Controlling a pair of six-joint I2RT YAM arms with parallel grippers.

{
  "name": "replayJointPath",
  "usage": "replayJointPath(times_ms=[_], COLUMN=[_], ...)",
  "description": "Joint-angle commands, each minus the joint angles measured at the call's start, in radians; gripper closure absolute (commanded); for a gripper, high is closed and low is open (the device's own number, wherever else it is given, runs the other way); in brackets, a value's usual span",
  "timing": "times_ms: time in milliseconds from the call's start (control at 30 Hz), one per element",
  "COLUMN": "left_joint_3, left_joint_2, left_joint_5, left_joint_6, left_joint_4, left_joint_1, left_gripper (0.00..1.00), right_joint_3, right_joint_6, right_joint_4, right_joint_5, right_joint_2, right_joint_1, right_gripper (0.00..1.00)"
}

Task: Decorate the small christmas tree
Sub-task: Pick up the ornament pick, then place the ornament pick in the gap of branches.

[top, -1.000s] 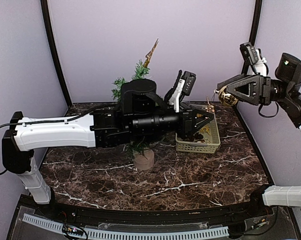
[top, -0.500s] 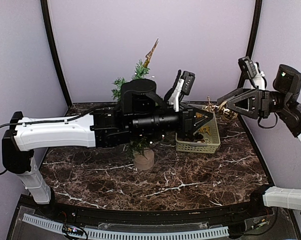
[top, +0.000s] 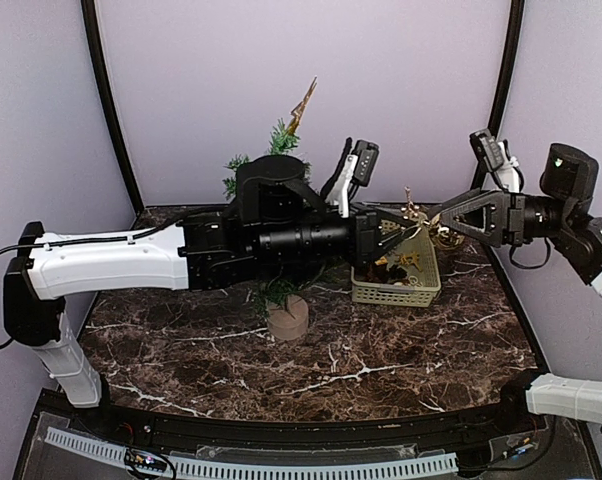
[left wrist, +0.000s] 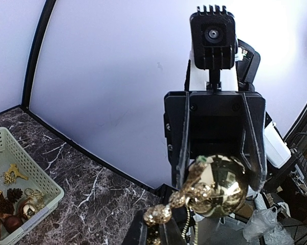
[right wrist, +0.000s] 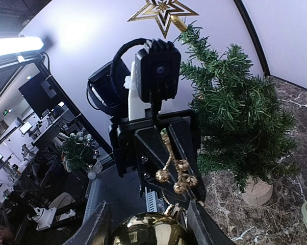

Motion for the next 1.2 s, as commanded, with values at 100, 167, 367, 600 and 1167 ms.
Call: replayJointPath(times_ms=[100,167,367,600,1167], left_joint_3=[-0.102,-0.111,-0.14,-0.162,-0.193], left_joint_2=[-0.155,-0.182,-0.302,-0.462,-0.388], left_joint_5=[0.045,0.079,0.099,-0.103,-0.254], left_joint_6=[0.044,0.075,0.152,0.122,0.095], left_joint_4=[-0.012,-0.053,-0.288,-0.642,-0.854], left_joint_1=[-0.002,-0.002,-0.001,0.005,0.092], left_gripper=[0.92,0.92,0.93,0.93,0.94], right_joint_3=[-0.015,-0.02,-0.032,-0.074,-0.096], right_joint_6=[0.022,0.04,0.056,0.087,0.1], right_joint_4=[0.069,0.089,0.107,0.159,0.194], right_joint_5=[0.052,0.048,0.052,0.065,0.075], right_joint_2=[-0.018,-0.023,-0.044,-0.054,-0.045], right_joint_1=[0.004,0.003,0.004,0.004,0.003], right_gripper=[0.62,0.62,0.62,0.62,0.62])
